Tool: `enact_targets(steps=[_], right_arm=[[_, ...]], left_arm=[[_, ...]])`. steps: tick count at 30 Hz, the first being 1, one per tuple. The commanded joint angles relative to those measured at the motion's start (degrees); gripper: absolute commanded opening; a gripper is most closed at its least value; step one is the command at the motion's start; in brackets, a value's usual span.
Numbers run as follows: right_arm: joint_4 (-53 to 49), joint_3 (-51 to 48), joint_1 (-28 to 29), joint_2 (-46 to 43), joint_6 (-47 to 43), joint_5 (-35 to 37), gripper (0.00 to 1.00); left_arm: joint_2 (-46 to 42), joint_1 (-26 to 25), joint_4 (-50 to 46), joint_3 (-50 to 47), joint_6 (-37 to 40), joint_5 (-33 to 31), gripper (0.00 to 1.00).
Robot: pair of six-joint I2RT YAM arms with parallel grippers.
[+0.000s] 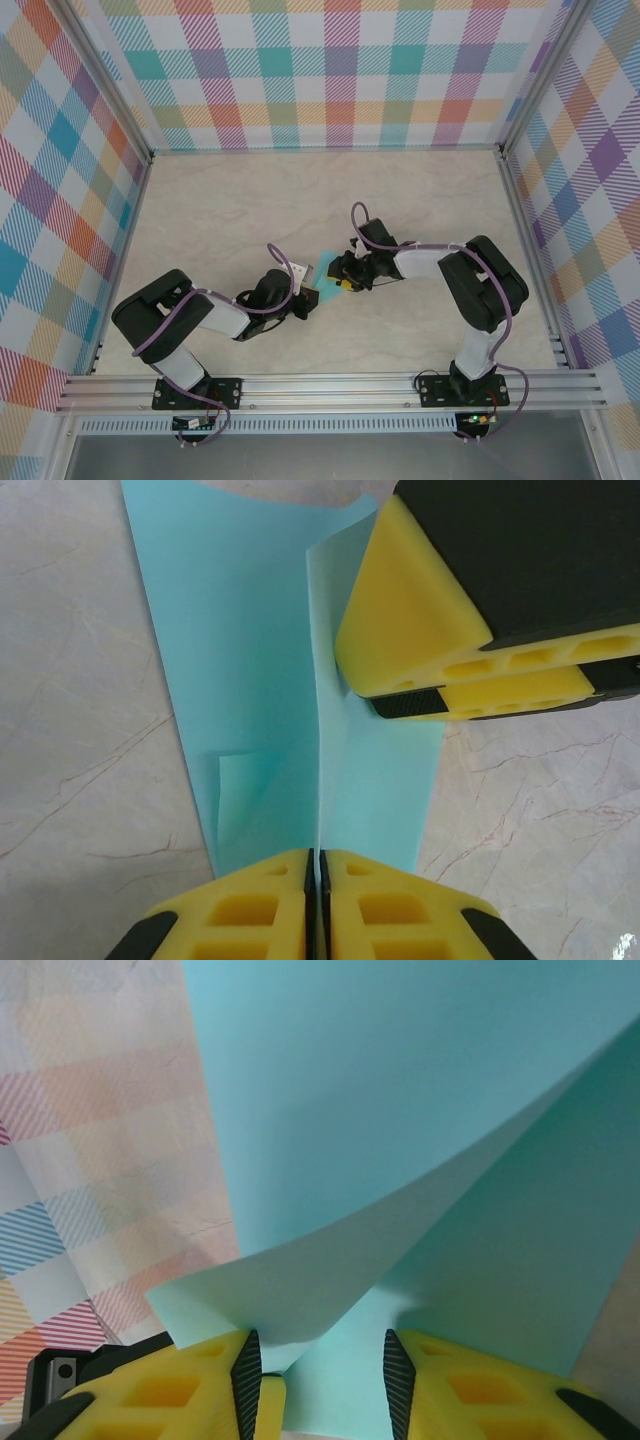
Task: Fold a paper plane with a square sheet of paper (pick it up from the middle)
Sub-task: Fourth fold the wing at the center of the table.
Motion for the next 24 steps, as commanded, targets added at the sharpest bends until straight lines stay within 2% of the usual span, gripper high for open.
enact_targets(steps=[1, 6, 9, 11, 13, 20, 24], right_arm=[[0.5, 1.4, 0.0, 1.1, -1.3, -0.2, 0.42], [-1.6, 1.9, 0.1, 2.4, -1.6, 1.0, 0.46], [-4.2, 2.7, 0.4, 3.3, -2.3, 2.5, 0.47], [-5.7, 3.2, 0.7, 3.7, -2.7, 3.6, 0.48], [-7.5, 3.8, 1.1, 4.0, -3.1, 4.8, 0.48], [-13.9, 6.3, 2.2, 5.3, -3.7, 10.2, 0.49], [-17.3, 7.7, 2.9, 6.4, -4.0, 13.6, 0.51]], left_arm=[[-2.2, -0.9, -3.6, 0.9, -1.2, 1.4, 0.13], [-6.5, -0.8, -8.8, 1.9, -2.5, 1.5, 0.19], [-10.6, -0.5, -13.3, 2.1, -3.6, -0.9, 0.29], [-13.1, -0.3, -16.1, 2.1, -4.8, -2.7, 0.39], [-15.6, 0.1, -18.1, 2.1, -5.8, -3.1, 0.44], [-18.5, 2.6, -22.9, 3.7, -13.2, -3.6, 0.52], [-17.9, 5.2, -20.8, 4.2, -20.3, 1.3, 0.54]])
